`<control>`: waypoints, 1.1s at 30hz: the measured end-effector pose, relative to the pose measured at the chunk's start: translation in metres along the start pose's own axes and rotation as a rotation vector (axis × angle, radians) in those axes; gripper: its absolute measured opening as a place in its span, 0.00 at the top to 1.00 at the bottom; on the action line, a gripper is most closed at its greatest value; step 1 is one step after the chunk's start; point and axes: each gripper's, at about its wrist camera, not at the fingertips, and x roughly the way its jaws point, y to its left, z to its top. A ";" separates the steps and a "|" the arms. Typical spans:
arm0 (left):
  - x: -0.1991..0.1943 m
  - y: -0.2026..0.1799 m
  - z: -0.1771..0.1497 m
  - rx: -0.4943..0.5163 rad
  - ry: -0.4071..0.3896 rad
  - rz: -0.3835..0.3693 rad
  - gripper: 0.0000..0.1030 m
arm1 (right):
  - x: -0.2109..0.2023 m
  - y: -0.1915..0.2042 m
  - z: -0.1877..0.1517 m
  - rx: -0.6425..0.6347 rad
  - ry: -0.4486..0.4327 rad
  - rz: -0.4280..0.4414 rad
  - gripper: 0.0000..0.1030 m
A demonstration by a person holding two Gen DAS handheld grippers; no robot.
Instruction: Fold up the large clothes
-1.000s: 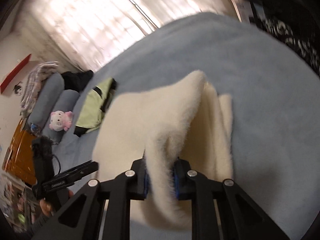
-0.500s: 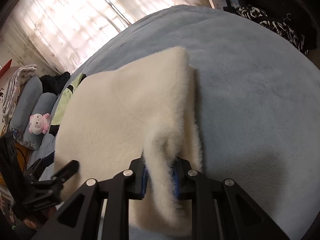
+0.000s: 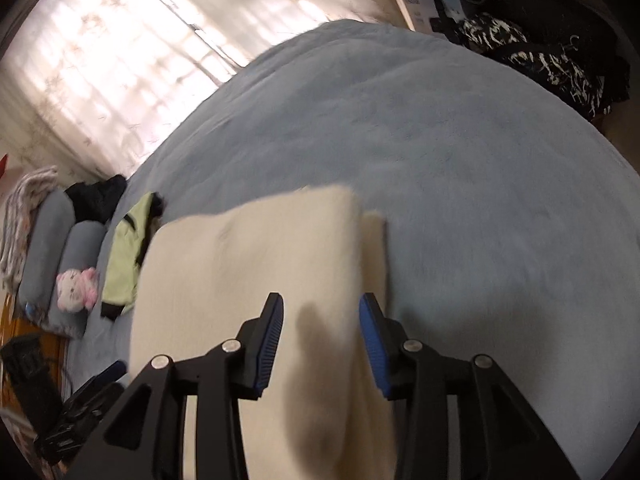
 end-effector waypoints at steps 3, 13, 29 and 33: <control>0.012 0.018 0.018 -0.041 0.015 0.014 0.05 | 0.025 -0.003 0.017 0.018 0.044 -0.019 0.62; 0.059 0.054 0.038 -0.188 0.075 -0.063 0.19 | 0.037 0.008 0.015 -0.091 -0.013 -0.090 0.86; -0.013 -0.022 -0.013 0.029 -0.119 -0.002 0.40 | -0.032 0.070 -0.062 -0.241 -0.124 -0.064 0.60; -0.007 -0.036 -0.038 0.033 -0.076 -0.060 0.53 | -0.022 0.097 -0.095 -0.341 -0.098 -0.058 0.60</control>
